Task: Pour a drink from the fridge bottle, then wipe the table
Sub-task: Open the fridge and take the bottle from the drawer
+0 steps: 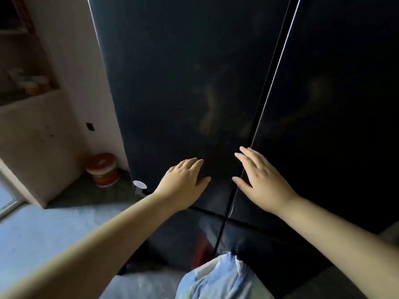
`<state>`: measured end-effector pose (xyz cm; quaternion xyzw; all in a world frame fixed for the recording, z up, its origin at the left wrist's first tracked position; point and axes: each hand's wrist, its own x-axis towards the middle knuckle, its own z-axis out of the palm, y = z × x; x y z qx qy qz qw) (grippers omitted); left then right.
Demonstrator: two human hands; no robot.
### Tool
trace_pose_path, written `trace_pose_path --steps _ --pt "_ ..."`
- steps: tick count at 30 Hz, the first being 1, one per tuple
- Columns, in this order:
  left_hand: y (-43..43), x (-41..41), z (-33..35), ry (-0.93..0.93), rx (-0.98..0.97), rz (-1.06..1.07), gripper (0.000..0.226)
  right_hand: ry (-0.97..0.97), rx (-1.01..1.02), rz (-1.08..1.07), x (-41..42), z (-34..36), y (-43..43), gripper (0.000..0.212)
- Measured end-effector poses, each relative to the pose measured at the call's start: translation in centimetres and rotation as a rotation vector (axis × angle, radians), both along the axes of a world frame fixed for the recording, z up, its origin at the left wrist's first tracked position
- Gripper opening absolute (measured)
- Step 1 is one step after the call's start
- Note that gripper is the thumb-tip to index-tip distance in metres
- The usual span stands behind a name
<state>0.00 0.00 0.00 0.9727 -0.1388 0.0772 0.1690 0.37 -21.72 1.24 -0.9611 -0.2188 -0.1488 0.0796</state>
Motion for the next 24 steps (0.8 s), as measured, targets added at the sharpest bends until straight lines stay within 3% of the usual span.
trace_pose_path --steps 3,6,9,16,19,24 --pt "-0.3 1.0 -2.6 0.166 -0.182 0.041 0.058 -0.132 -0.181 0.025 1.7 -1.3 -0.4 0.062" --pt "-1.1 1.6 -6.1 0.385 -0.464 0.120 0.056 -0.183 -0.378 0.035 2.7 -2.8 -1.1 0.068" --pt "-2.1 2.2 -9.6 0.490 -0.743 0.202 0.054 -0.246 -0.510 0.026 3.6 -3.9 -1.9 0.075" --pt "-5.2 4.7 -16.4 0.918 -1.754 0.578 0.061 -0.355 -0.754 -0.026 4.9 -5.2 -3.5 0.078" --pt "-6.5 5.9 -18.5 0.927 -2.085 0.704 0.065 -0.372 -0.774 -0.026 5.3 -5.6 -3.8 0.079" --pt "-8.2 7.6 -21.2 0.862 -2.267 0.848 0.069 -0.389 -0.782 -0.022 5.5 -6.0 -3.9 0.076"
